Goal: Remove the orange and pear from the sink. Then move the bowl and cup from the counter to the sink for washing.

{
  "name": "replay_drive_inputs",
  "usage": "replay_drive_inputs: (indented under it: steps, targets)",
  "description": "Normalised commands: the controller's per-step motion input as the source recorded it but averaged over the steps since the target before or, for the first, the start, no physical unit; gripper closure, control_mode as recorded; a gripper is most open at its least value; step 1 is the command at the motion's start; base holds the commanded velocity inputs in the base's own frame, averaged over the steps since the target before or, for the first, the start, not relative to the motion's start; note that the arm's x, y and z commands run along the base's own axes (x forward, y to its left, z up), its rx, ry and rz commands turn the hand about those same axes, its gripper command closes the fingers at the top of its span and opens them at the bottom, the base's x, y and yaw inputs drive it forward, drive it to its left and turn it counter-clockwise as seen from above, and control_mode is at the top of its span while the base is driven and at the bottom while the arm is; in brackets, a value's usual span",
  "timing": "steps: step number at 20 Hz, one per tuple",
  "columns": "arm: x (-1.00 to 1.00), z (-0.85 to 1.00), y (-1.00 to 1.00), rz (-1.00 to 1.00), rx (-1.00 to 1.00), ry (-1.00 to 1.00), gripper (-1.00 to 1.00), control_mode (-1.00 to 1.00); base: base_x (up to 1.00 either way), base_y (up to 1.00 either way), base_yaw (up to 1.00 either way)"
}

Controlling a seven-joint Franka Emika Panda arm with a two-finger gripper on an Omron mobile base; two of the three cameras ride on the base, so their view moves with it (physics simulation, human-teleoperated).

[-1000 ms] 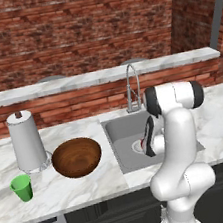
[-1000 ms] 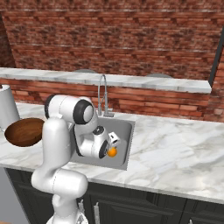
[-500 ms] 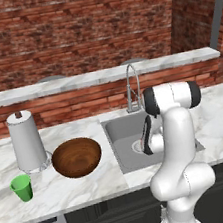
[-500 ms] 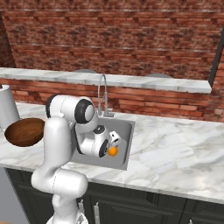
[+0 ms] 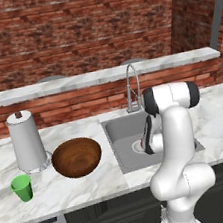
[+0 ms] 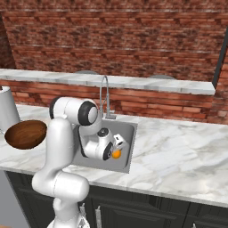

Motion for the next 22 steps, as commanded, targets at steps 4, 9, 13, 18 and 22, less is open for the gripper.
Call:
replay_drive_inputs:
  steps: [4, 9, 13, 18, 22]
  targets:
    - [0.00, -0.11, -0.16, 0.00, -0.01, 0.00, -1.00, -1.00, 0.00, 0.00, 0.00]
    - [0.01, -0.13, -0.08, 0.00, 0.00, 0.01, -1.00, -1.00, 0.00, 0.00, 0.00]
    - [0.04, -0.17, -0.02, 0.00, 0.00, 0.02, 1.00, -1.00, 0.00, 0.00, 0.00]
    - [0.01, -0.16, -0.10, 0.00, 0.00, 0.05, 1.00, -1.00, 0.00, 0.00, 0.00]
    - [0.00, -0.17, -0.17, 0.00, -0.02, 0.09, 1.00, -1.00, 0.00, 0.00, 0.00]
